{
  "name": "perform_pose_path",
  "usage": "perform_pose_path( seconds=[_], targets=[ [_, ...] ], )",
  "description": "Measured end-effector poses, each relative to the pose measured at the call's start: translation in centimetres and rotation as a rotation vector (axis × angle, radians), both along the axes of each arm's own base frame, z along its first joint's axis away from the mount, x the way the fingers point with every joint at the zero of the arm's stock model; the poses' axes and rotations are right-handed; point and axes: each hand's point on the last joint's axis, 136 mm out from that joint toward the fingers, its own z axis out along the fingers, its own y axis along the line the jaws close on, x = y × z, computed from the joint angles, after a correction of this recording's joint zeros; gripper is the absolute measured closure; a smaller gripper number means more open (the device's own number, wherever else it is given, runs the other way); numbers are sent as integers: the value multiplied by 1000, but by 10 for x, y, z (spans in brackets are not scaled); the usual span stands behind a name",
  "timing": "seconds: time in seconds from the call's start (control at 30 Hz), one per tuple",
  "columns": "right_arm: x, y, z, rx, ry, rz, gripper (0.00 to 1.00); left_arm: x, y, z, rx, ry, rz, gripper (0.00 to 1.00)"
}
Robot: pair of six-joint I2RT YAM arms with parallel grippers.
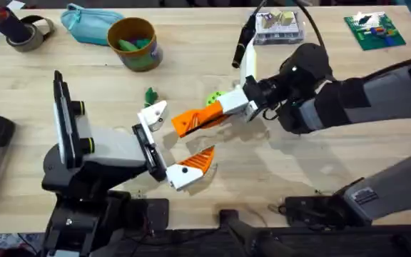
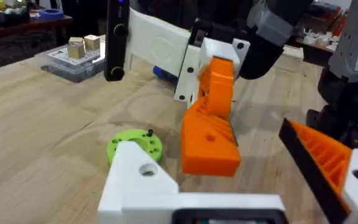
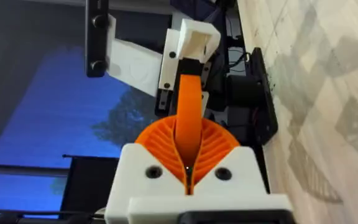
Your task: Pick up the gripper from the table and insert it into the empty holder that is missing its gripper. Then pick up a screw, insert it into the mounting hole, and use the screwdriver to tighten it. Finally, clean up the table by picking up the vegetable and placing it into the bucket.
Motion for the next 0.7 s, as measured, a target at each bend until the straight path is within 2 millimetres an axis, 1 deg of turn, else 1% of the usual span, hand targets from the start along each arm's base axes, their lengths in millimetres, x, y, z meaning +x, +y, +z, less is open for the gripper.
perform_pose_path(
  seconds=[0.57, 0.7],
  targets=[
    [-1, 0, 0, 0, 2, 3, 981, 0, 0, 0, 1, -2, -1, 13],
    [-2, 1, 1, 1, 0, 5, 981, -3, -2, 0, 10, -22, -23, 13]
  ],
)
